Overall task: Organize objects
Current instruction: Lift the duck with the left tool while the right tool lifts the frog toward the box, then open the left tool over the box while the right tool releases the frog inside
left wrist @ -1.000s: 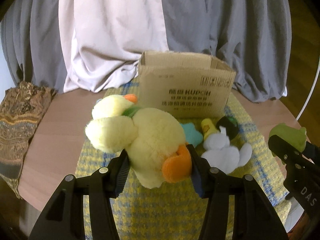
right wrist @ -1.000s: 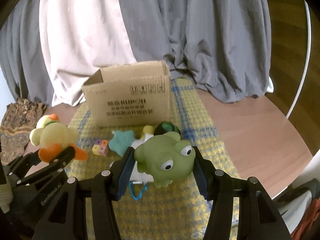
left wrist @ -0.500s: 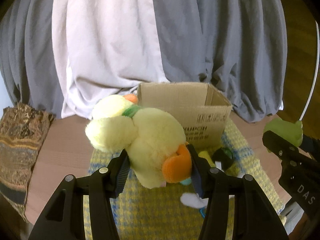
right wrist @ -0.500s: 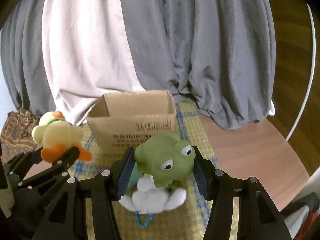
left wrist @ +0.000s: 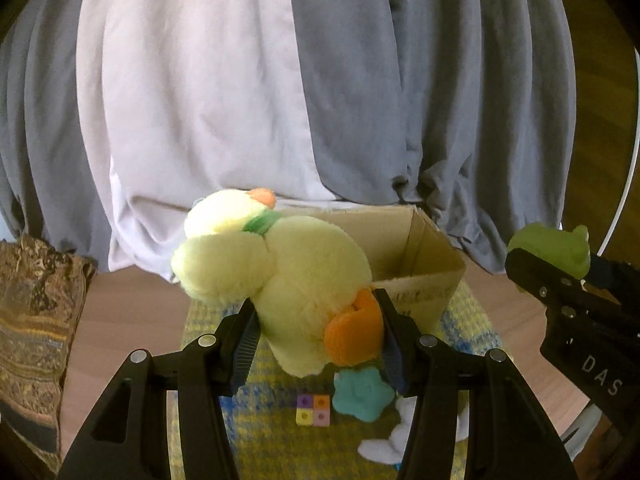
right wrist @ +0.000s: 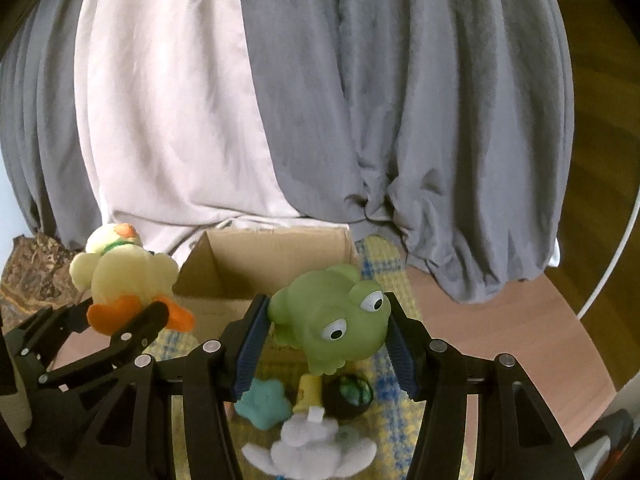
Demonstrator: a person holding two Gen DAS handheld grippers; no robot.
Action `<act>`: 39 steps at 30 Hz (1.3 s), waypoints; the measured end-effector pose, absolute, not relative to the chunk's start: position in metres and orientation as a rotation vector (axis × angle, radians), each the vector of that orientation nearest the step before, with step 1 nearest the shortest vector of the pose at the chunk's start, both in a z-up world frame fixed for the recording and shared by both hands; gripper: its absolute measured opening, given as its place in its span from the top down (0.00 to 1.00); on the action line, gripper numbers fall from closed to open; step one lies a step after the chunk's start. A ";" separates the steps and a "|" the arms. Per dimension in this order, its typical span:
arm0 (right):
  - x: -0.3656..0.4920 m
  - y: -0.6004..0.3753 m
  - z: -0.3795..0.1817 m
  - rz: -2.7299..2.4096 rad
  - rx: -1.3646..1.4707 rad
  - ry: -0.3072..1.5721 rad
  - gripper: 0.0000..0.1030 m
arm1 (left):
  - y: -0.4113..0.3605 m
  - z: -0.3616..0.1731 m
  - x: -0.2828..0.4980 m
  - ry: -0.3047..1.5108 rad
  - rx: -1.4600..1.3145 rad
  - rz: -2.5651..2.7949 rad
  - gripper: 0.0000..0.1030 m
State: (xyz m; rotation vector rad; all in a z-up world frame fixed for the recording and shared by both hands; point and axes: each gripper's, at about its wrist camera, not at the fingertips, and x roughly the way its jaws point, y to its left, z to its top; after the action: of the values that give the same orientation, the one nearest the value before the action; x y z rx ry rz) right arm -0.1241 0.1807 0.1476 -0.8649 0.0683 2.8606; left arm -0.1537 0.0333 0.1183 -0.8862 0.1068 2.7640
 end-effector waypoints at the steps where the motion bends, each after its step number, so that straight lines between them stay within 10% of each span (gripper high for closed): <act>1: -0.128 0.182 0.149 2.860 -0.866 0.069 0.46 | 0.033 0.121 -0.156 0.107 -0.885 2.761 0.49; 39: -0.250 0.204 0.138 2.816 -1.113 0.174 0.45 | 0.046 0.115 -0.280 0.140 -1.058 2.706 0.46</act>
State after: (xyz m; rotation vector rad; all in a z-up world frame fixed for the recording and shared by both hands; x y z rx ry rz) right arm -0.2502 0.2045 0.1380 -1.1134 0.1740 2.8160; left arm -0.2797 0.0461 0.1147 -1.0582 0.1399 2.7059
